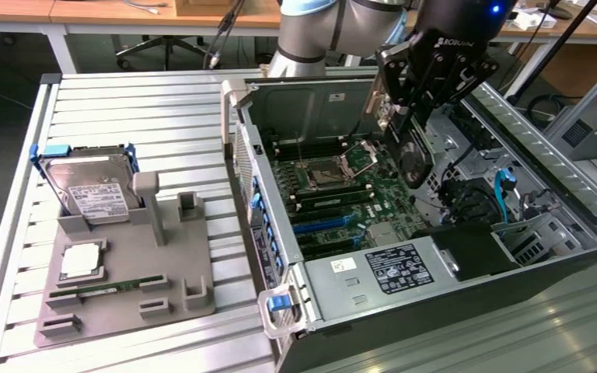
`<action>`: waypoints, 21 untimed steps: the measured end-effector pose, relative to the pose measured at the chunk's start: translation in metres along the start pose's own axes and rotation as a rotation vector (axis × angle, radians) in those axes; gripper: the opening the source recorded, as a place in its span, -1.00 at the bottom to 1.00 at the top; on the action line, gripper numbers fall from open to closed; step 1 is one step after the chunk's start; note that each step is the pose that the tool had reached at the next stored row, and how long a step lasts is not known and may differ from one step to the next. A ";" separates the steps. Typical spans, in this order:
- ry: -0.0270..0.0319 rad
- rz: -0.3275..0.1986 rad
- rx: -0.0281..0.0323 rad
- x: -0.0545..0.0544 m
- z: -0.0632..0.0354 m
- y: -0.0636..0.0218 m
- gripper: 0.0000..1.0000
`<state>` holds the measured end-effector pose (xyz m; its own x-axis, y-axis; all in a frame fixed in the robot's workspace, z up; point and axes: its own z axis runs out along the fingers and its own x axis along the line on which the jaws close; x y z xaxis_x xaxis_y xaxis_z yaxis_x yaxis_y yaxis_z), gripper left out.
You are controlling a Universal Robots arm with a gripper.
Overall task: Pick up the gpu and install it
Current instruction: 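Pick up the gpu and move the gpu toward the slot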
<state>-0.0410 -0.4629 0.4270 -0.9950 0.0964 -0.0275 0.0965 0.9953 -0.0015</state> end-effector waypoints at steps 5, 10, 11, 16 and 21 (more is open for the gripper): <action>0.0000 0.000 0.0001 -0.009 0.0023 0.0009 -0.47; 0.0000 0.000 0.0000 -0.016 0.0043 0.0016 -0.47; 0.0000 0.000 0.0000 -0.018 0.0047 0.0017 -0.47; -0.0001 0.000 0.0004 -0.026 0.0093 0.0026 -0.47; -0.0002 0.000 0.0017 -0.031 0.0150 0.0031 -0.47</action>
<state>-0.0094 -0.4629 0.4128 -0.9950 0.0964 -0.0277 0.0965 0.9953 -0.0032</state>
